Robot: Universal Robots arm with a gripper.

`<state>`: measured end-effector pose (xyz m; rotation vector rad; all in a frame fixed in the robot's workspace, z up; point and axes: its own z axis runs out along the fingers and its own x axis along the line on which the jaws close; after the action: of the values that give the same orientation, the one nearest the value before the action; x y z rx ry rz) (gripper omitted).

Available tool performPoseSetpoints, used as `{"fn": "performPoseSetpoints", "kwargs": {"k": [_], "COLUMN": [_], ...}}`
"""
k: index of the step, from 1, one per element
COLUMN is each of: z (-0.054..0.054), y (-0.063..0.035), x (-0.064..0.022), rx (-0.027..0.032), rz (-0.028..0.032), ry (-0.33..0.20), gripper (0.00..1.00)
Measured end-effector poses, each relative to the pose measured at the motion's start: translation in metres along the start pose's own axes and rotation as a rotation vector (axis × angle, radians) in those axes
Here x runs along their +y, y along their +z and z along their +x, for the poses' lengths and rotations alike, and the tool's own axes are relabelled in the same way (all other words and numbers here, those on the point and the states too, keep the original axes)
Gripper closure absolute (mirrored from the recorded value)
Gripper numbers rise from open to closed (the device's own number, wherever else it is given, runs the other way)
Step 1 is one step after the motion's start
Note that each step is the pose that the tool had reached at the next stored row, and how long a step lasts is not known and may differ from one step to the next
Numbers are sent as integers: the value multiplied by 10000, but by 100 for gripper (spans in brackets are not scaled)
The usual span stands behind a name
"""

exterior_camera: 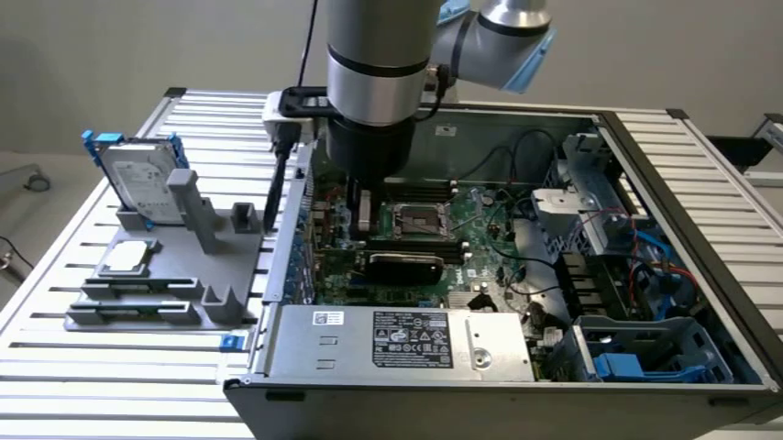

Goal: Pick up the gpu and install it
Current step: 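Press down on the gpu until it lock into place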

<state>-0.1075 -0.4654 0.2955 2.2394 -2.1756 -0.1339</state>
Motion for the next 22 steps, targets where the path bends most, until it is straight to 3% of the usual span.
{"fn": "performPoseSetpoints", "kwargs": {"k": [3, 7, 15, 19, 22], "z": [-3, -6, -10, -15, -20], "y": [-12, -6, 6, -29, -57], "x": [62, 158, 332, 349, 352], "rx": [38, 137, 344, 413, 505], "rz": [-12, -41, -180, -230, -249], "ry": [2, 12, 33, 39, 48], "gripper": [89, 89, 89, 89, 89]}}
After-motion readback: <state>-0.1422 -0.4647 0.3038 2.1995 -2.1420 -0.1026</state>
